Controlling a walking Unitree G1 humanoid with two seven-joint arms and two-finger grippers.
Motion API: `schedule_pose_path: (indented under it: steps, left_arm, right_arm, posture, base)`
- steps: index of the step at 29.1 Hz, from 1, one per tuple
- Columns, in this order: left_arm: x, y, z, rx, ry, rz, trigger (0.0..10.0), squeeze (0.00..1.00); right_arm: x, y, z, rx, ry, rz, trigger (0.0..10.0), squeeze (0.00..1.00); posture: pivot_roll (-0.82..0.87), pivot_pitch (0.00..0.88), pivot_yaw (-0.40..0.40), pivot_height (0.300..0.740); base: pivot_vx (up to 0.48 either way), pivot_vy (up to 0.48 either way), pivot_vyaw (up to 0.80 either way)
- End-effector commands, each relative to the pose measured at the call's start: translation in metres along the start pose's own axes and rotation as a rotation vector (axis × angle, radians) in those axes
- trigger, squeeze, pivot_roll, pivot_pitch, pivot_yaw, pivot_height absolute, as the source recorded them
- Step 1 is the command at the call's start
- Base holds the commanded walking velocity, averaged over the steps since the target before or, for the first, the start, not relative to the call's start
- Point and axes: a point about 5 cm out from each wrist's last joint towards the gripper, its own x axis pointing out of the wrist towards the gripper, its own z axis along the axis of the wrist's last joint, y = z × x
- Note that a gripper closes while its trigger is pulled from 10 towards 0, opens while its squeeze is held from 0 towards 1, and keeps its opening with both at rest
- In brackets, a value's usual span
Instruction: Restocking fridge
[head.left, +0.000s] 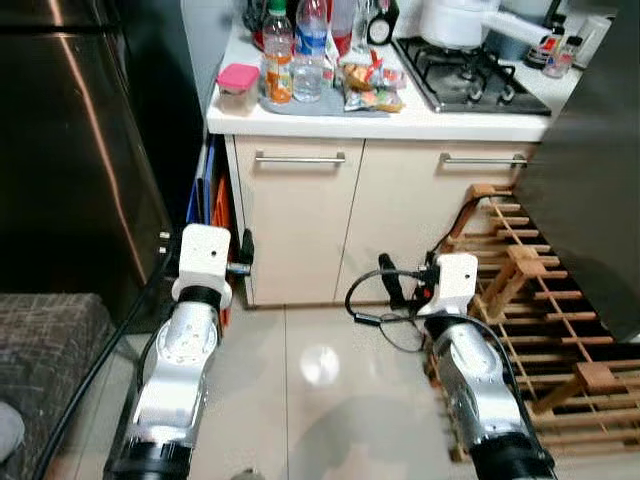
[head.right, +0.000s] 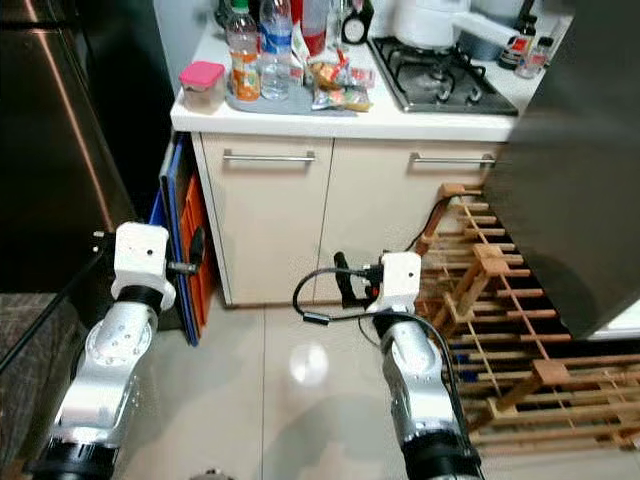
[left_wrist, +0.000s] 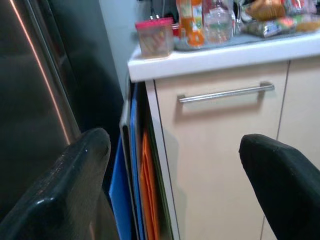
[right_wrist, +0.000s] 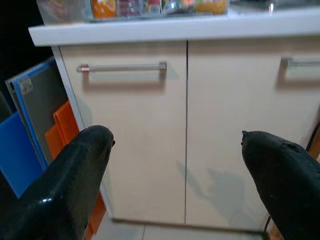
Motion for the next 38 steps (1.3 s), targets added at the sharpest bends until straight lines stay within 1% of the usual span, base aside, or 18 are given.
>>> schedule_pose_path:
  steps: [1, 2, 4, 8, 15, 16, 19, 23, 28, 30, 31, 32, 33, 34, 35, 36, 37, 38]
  left_arm:
    - [0.005, 0.001, 0.009, 0.046, -0.052, -0.002, 10.0, 0.00]
    - [0.006, 0.001, 0.013, 0.056, -0.079, -0.008, 10.0, 0.00]
    - [0.007, 0.001, 0.016, 0.056, -0.091, -0.005, 10.0, 0.00]
    - [0.009, 0.001, 0.021, 0.044, -0.112, -0.003, 10.0, 0.00]
    - [0.010, -0.003, 0.027, 0.058, -0.149, -0.034, 10.0, 0.00]
    - [0.011, -0.005, 0.031, 0.046, -0.170, -0.053, 10.0, 0.00]
    - [0.012, -0.007, 0.039, 0.036, -0.215, -0.082, 10.0, 0.00]
    - [0.016, -0.006, 0.047, 0.013, -0.247, -0.094, 10.0, 0.00]
    - [0.017, -0.004, 0.055, 0.005, -0.279, -0.083, 10.0, 0.00]
    - [0.014, 0.009, 0.083, 0.059, -0.422, 0.014, 10.0, 0.00]
    - [0.013, 0.012, 0.091, 0.085, -0.462, 0.038, 10.0, 0.00]
    - [0.013, 0.012, 0.091, 0.085, -0.462, 0.038, 10.0, 0.00]
    - [0.011, 0.014, 0.100, 0.105, -0.504, 0.058, 10.0, 0.00]
    - [0.010, 0.016, 0.112, 0.101, -0.549, 0.063, 10.0, 0.00]
    - [0.010, 0.019, 0.129, 0.122, -0.605, 0.077, 10.0, 0.00]
    - [0.008, 0.021, 0.145, 0.169, -0.671, 0.106, 10.0, 0.00]
    - [0.007, 0.025, 0.160, 0.185, -0.719, 0.135, 10.0, 0.00]
    - [0.009, 0.028, 0.169, 0.160, -0.736, 0.140, 10.0, 0.00]
  right_arm:
    - [0.004, 0.003, 0.017, -0.055, -0.091, 0.007, 10.0, 0.00]
    - [0.005, 0.005, 0.023, -0.075, -0.119, 0.010, 10.0, 0.00]
    - [0.006, 0.006, 0.025, -0.080, -0.127, 0.013, 10.0, 0.00]
    - [0.008, 0.003, 0.022, -0.068, -0.107, -0.021, 10.0, 0.00]
    - [0.007, 0.002, 0.020, -0.082, -0.106, -0.025, 10.0, 0.00]
    - [0.007, 0.002, 0.020, -0.098, -0.103, -0.040, 10.0, 0.00]
    - [0.006, -0.002, 0.023, -0.087, -0.120, -0.073, 10.0, 0.00]
    - [0.006, -0.005, 0.028, -0.121, -0.149, -0.085, 10.0, 0.00]
    - [0.005, -0.004, 0.032, -0.134, -0.176, -0.074, 10.0, 0.00]
    - [0.007, 0.001, 0.040, -0.157, -0.208, -0.066, 10.0, 0.00]
    - [0.007, 0.002, 0.043, -0.162, -0.220, -0.062, 10.0, 0.00]
    - [0.007, 0.002, 0.043, -0.162, -0.220, -0.062, 10.0, 0.00]
    - [0.007, 0.004, 0.047, -0.163, -0.237, -0.059, 10.0, 0.00]
    - [0.007, 0.005, 0.054, -0.167, -0.263, -0.059, 10.0, 0.00]
    - [0.006, 0.009, 0.064, -0.163, -0.301, -0.055, 10.0, 0.00]
    - [0.005, 0.012, 0.074, -0.162, -0.338, -0.046, 10.0, 0.00]
    - [0.003, 0.015, 0.083, -0.167, -0.370, -0.034, 10.0, 0.00]
    - [0.000, 0.017, 0.088, -0.169, -0.388, -0.023, 10.0, 0.00]
  posture:
    - [-0.02, 0.000, -0.039, 0.740]
    - [-0.02, 0.000, -0.038, 0.740]
    - [-0.02, 0.000, -0.036, 0.740]
    - [-0.02, 0.000, -0.035, 0.740]
    - [-0.02, 0.000, -0.033, 0.740]
    - [-0.02, 0.000, -0.034, 0.740]
    - [-0.02, 0.000, -0.036, 0.740]
    - [-0.02, 0.000, -0.037, 0.740]
    - [-0.03, 0.000, -0.036, 0.740]
    - [-0.03, 0.000, -0.037, 0.740]
    - [-0.03, 0.000, -0.038, 0.740]
    - [-0.03, 0.000, -0.038, 0.740]
    - [-0.03, 0.000, -0.040, 0.740]
    - [-0.03, 0.000, -0.040, 0.740]
    - [-0.03, 0.000, -0.040, 0.740]
    - [-0.03, 0.000, -0.040, 0.740]
    - [-0.02, 0.000, -0.045, 0.740]
    - [-0.02, 0.000, -0.044, 0.740]
  base:
    - [0.480, 0.000, 0.00]
    - [0.480, 0.000, 0.80]
    - [0.480, 0.000, 0.80]
    - [0.480, 0.000, 0.71]
    - [0.480, 0.000, 0.00]
    - [0.480, 0.000, -0.43]
    - [0.480, 0.000, -0.75]
    - [0.480, 0.000, -0.75]
    - [0.480, 0.000, -0.58]
    - [0.480, 0.000, 0.00]
    - [0.480, 0.000, 0.00]
    - [0.480, 0.000, 0.00]
    - [0.480, 0.000, 0.00]
    - [0.480, 0.000, 0.00]
    - [0.315, 0.000, 0.00]
    - [0.000, 0.000, 0.00]
    - [0.000, 0.000, 0.00]
    - [0.000, 0.000, 0.00]
